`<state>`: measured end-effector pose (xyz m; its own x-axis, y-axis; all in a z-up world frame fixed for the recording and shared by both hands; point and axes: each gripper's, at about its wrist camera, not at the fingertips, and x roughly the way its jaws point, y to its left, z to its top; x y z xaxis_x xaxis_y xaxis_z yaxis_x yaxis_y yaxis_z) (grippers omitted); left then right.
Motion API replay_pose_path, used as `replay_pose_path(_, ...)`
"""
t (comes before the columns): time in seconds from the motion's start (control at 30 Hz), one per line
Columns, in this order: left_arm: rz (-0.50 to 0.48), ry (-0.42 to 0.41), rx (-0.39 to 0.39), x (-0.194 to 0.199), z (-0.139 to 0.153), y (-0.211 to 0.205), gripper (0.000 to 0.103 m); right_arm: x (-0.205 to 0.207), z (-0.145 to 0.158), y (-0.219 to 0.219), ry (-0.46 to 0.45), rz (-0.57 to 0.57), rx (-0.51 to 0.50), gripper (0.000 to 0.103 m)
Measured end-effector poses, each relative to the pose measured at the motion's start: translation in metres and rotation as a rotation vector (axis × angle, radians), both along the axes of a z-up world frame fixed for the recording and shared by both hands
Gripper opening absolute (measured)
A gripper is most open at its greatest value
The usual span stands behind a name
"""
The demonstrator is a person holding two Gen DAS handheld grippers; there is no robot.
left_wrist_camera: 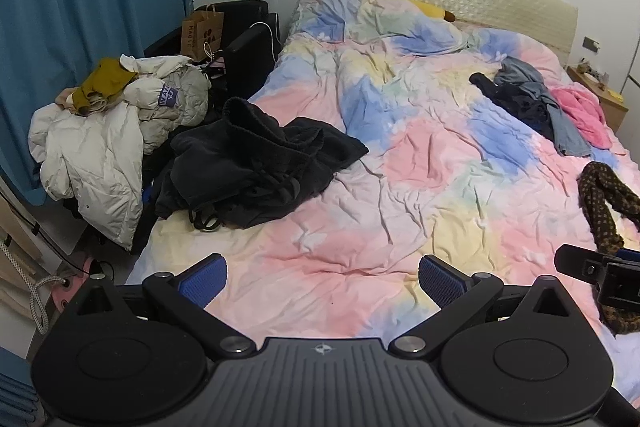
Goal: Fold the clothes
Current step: 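Move both grippers toward the black trousers on the bed, then grasp the knit cuff of the black trousers with both grippers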
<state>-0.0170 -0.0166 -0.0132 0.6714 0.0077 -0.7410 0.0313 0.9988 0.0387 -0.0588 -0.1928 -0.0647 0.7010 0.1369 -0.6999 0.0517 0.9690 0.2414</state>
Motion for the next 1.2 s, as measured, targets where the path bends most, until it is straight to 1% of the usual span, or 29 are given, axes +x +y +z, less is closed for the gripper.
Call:
replay_pose_path(0.13,0.017,0.004,-0.002,-0.001,0.001,-0.005,0.103,0.001,0.000,-0.007,-0.025,0.025,0.025,0.103)
replay_pose_path(0.33,0.040,0.018,-0.005,-0.001,0.000,-0.013,0.103,0.005,-0.003,-0.019,-0.026,0.053,0.032,0.103)
replay_pose_path(0.47,0.062,0.027,-0.002,0.002,0.000,-0.018,0.103,0.008,-0.007,-0.030,-0.025,0.082,0.066,0.103)
replay_pose_path(0.63,0.131,0.049,0.007,0.010,-0.001,-0.014,0.103,0.009,-0.012,-0.040,-0.040,0.122,0.099,0.103)
replay_pose_path(0.8,0.198,0.067,0.044,0.023,-0.006,0.001,0.103,0.014,-0.021,-0.036,-0.028,0.151,0.083,0.103)
replay_pose_path(0.87,0.220,0.074,0.043,0.032,-0.010,0.012,0.103,0.018,-0.024,-0.031,-0.017,0.156,0.072,0.103)
replay_pose_path(1.0,0.243,0.082,0.015,0.065,-0.024,0.041,0.102,0.030,-0.030,-0.017,-0.001,0.151,0.042,0.103)
replay_pose_path(1.2,0.228,0.061,-0.030,0.142,-0.048,0.094,0.099,0.056,-0.036,0.006,0.033,0.097,0.016,0.103)
